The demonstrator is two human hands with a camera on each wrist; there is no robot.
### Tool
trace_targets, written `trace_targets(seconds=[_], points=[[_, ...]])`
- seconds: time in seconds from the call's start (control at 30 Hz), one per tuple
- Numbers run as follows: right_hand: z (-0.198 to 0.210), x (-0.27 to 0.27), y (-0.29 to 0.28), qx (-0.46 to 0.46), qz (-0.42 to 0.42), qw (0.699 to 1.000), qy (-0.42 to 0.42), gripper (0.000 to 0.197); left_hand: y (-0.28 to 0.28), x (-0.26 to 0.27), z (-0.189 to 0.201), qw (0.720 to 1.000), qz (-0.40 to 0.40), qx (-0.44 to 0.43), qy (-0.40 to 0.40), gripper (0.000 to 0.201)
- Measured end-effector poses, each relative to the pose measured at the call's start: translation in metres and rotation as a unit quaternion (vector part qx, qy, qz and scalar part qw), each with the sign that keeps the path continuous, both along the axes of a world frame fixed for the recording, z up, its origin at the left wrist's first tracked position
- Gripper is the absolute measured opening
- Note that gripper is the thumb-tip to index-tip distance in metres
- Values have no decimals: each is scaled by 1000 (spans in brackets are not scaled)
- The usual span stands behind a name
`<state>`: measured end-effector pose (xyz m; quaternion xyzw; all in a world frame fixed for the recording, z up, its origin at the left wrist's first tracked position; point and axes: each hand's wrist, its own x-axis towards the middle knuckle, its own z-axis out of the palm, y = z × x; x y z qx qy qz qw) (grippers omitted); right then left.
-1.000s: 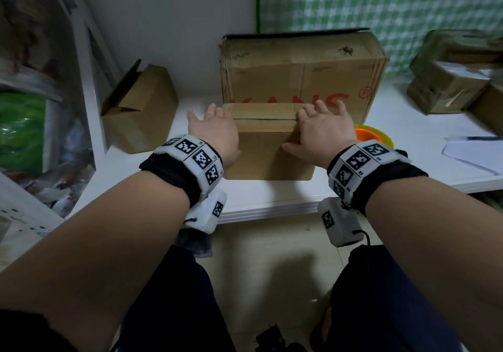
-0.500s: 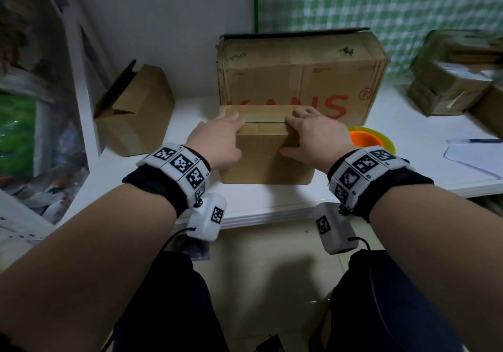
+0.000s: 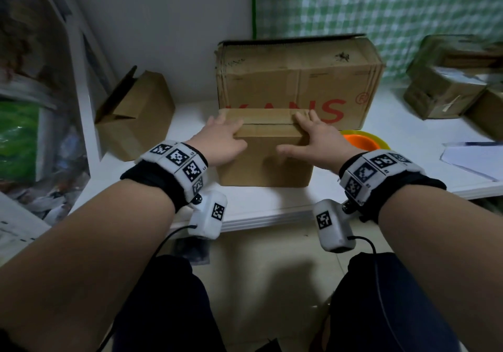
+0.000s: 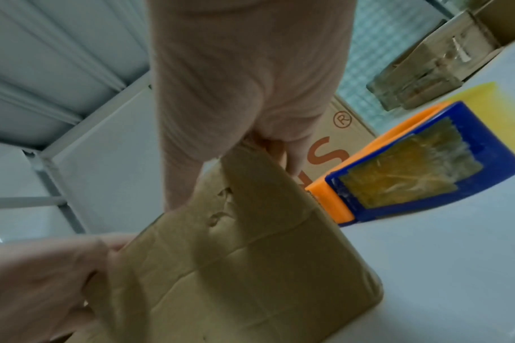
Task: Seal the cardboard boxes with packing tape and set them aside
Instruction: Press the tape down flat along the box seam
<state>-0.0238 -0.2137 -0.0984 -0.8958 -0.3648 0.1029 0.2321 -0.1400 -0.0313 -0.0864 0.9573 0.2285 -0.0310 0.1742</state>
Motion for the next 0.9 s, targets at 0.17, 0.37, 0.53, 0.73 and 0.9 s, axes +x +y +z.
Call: trace_targets(seconds=[0.17, 0.37, 0.53, 0.73, 0.9], points=[[3, 9, -7, 154, -79, 985, 25, 42, 5, 1, -1, 991, 58, -81, -90, 55], [5, 18, 1, 116, -68, 981, 138, 58, 16, 15, -6, 989, 46, -97, -107, 53], [4, 26, -2, 180, -87, 952, 233, 45, 4, 24, -8, 999, 40, 9, -30, 80], [-1, 36, -3, 140, -129, 963, 189, 37, -42, 34, 10, 997, -57, -16, 55, 97], [-9, 41, -16, 133, -127, 972, 148, 41, -56, 41, 11, 991, -123, -13, 55, 106]])
